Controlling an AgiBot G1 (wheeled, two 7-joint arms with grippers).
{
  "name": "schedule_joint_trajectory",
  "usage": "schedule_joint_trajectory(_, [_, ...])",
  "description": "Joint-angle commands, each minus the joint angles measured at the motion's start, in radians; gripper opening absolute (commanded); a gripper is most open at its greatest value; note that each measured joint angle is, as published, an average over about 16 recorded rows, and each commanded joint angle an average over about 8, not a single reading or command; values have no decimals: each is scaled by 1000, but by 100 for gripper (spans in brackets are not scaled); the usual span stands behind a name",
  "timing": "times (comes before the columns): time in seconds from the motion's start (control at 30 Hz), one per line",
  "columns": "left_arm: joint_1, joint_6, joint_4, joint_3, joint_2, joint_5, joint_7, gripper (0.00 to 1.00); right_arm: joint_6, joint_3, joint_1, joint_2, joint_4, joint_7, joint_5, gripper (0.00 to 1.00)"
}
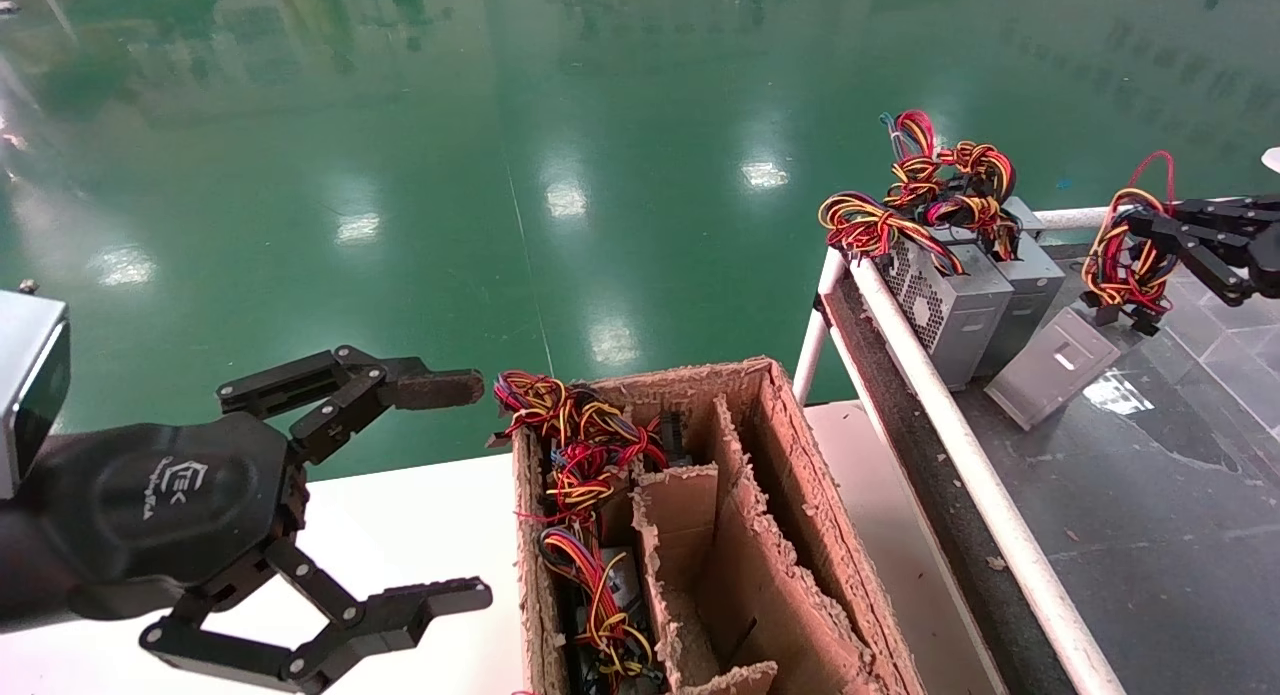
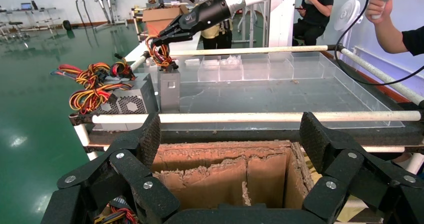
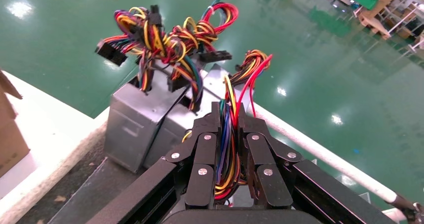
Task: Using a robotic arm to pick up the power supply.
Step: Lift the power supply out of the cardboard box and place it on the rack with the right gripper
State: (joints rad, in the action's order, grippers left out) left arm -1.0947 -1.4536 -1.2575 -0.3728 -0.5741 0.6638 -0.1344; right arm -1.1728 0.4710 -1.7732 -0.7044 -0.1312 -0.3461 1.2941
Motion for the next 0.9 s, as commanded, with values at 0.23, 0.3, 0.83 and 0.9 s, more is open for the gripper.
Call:
schedule_joint_trajectory(0.23, [0,0,0,0,0,0,0,100,38,12,-38,-35,51,-34,20,0])
schedule_joint_trajectory(0.3, [0,0,0,0,0,0,0,100,49,15,-45,-42,60,-40,25,0])
schedule_joint_trajectory(0.83, [0,0,0,0,0,0,0,100,105,30,-87,-93,99,-77,48,0])
schedule_joint_trajectory(0.9, [0,0,0,0,0,0,0,100,118,31,-91,-99,103,-78,51,0])
